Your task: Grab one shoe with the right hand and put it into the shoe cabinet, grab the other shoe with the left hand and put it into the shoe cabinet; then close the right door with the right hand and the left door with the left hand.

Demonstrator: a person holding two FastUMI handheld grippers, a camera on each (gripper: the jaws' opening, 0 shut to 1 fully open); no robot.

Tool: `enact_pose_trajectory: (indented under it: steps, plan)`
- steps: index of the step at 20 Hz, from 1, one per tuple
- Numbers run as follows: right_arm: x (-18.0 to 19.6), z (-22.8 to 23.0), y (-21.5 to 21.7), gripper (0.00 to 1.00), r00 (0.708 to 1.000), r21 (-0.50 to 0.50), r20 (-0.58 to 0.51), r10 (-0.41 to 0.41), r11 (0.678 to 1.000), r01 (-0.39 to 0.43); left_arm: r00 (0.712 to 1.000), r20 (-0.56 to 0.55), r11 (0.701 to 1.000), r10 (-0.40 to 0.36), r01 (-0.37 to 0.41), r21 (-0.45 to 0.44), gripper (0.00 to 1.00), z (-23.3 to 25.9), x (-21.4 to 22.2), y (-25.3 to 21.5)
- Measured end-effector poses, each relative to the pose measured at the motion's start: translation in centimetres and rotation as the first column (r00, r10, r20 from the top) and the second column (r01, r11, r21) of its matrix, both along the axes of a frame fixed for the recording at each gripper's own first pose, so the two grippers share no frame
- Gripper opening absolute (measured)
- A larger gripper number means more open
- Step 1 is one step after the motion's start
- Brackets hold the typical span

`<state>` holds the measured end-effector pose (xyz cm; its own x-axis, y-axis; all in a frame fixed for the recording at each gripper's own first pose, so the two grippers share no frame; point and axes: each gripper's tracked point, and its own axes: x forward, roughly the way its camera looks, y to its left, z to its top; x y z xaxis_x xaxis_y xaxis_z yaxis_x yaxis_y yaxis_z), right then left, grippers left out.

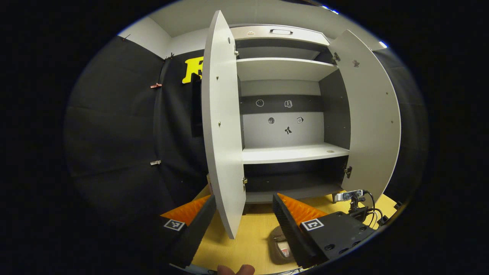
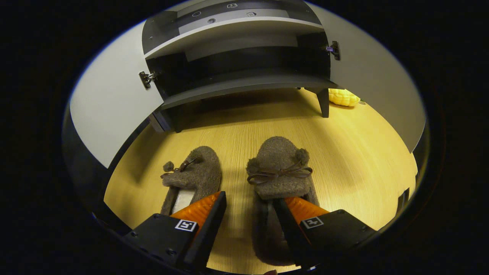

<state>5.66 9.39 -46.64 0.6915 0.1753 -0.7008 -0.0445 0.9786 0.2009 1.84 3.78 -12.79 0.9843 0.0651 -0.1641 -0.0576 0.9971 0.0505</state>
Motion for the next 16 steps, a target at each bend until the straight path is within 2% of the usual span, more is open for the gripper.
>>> enact_pose_trajectory:
  steps: [1,2,3,4,5,6,10,16]
  plan:
    - [0.7,-0.5,-0.2,0.80,1.000,-0.015,0.004,-0.012,1.000,0.012,1.000,-0.008,1.000,0.002,-0.002,0.001,0.95,-0.4,0.0,0.1]
    - [1.2,-1.0,-0.4,0.68,1.000,-0.026,0.006,-0.027,0.999,0.027,1.000,-0.013,1.000,0.007,-0.007,0.005,0.95,-0.7,0.1,0.3]
    - [1.9,-1.3,-0.6,0.60,0.999,-0.033,0.014,-0.037,0.999,0.037,1.000,-0.016,1.000,0.009,-0.008,0.009,0.95,-0.9,0.1,0.4]
    - [2.5,-1.3,-0.9,0.37,0.998,-0.043,0.035,-0.047,0.998,0.049,1.000,-0.017,1.000,0.010,-0.010,0.015,0.95,-1.0,0.2,0.6]
    - [2.9,-1.3,-1.2,0.31,0.997,-0.045,0.052,-0.055,0.997,0.057,1.000,-0.018,1.000,0.010,-0.010,0.019,0.95,-1.2,0.3,0.7]
    - [2.8,-1.0,-1.2,0.13,0.996,-0.040,0.062,-0.056,0.997,0.059,1.000,-0.022,1.000,0.008,-0.008,0.018,0.95,-1.3,0.4,0.7]
    - [2.3,1.2,-1.6,0.15,0.995,-0.035,0.094,-0.037,0.999,0.040,0.999,-0.033,1.000,0.000,0.000,0.004,0.95,-1.5,0.8,0.6]
    - [2.9,8.1,-3.1,0.15,0.989,0.000,0.136,-0.050,0.999,0.051,0.999,-0.033,1.000,-0.010,0.009,-0.012,0.95,-1.3,1.2,-0.4]
